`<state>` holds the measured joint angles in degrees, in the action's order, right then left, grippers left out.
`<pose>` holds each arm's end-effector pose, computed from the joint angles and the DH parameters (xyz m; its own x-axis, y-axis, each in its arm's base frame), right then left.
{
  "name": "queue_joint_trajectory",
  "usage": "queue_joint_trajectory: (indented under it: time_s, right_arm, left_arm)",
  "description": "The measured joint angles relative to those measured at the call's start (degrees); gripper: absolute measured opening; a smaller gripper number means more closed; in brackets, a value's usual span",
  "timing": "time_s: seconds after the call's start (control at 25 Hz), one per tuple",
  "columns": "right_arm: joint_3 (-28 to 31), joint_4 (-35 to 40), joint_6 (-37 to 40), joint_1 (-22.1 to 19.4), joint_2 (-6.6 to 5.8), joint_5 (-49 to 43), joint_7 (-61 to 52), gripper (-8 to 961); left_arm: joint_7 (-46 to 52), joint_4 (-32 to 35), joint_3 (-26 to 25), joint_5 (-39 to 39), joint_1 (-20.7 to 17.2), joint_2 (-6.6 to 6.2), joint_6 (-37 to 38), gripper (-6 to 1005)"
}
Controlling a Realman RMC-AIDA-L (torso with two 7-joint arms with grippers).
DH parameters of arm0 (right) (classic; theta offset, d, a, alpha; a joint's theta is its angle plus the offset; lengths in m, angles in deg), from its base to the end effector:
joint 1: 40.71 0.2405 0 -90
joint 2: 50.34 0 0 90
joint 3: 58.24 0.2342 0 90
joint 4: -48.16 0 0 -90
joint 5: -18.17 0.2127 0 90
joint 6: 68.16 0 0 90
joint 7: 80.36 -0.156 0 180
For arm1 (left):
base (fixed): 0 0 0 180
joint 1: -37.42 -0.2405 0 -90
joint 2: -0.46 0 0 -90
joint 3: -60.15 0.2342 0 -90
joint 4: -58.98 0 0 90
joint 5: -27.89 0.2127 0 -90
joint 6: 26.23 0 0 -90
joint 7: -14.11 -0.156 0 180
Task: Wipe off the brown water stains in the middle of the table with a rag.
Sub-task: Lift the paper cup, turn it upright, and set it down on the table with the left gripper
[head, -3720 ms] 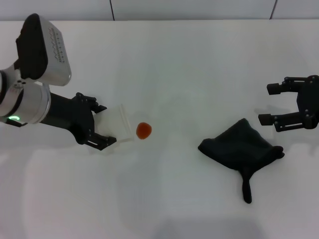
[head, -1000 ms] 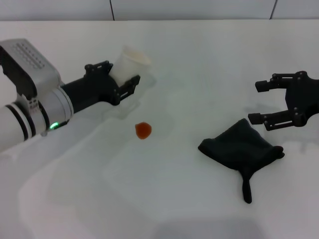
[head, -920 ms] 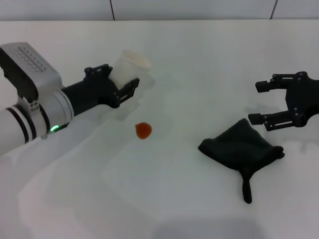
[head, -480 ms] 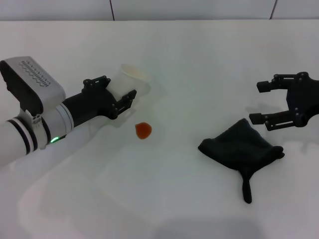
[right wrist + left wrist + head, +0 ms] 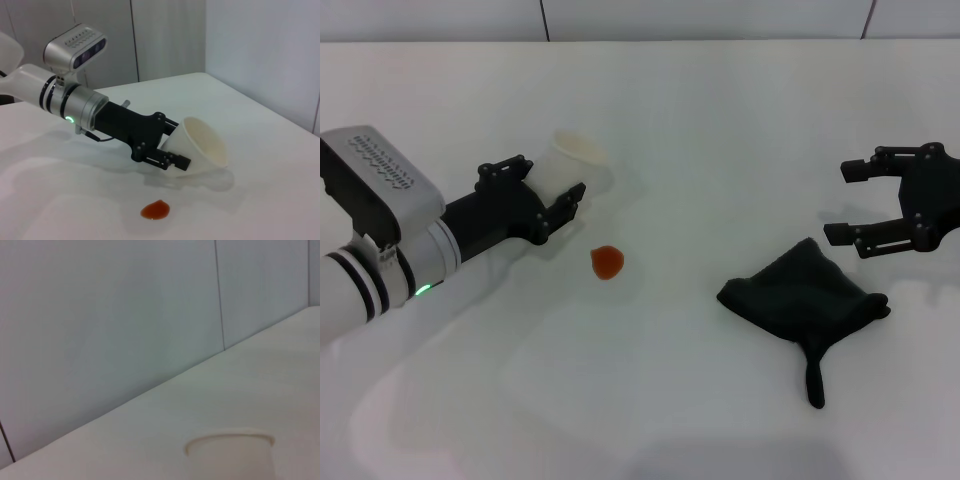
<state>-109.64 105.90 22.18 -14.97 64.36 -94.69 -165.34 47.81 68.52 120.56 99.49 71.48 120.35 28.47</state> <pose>0.2295 0.3375 0.0551 0.9355 -0.1776 -0.3053 -0.2662 -0.9228 -0.2787 -0.2757 0.3527 -0.0743 0.8978 0.1445 0.4160 0.3856 -0.7140 -0.5843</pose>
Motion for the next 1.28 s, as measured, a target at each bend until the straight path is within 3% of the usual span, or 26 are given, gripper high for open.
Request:
queue_joint_trajectory:
  time_s: [0.8,1.04,1.28]
  right_arm:
    - [-0.4,0.0,-0.59,-0.16,-0.01,0.0,0.0,856]
    - [-0.39,0.0,-0.43,-0.17,0.0,0.0,-0.06,856]
    - [-0.46,0.06,-0.16,-0.17,0.0,0.0,-0.03,856]
  left_arm:
    - [-5.95,-1.06,0.1,-0.24,-3.33,0.43,1.14,544]
    - [-8.17,-1.69,0.0,-0.41,-4.09,0.43,1.68,731]
    - [-8.2,-1.68,0.02,-1.82,-4.77,0.41,2.1,797]
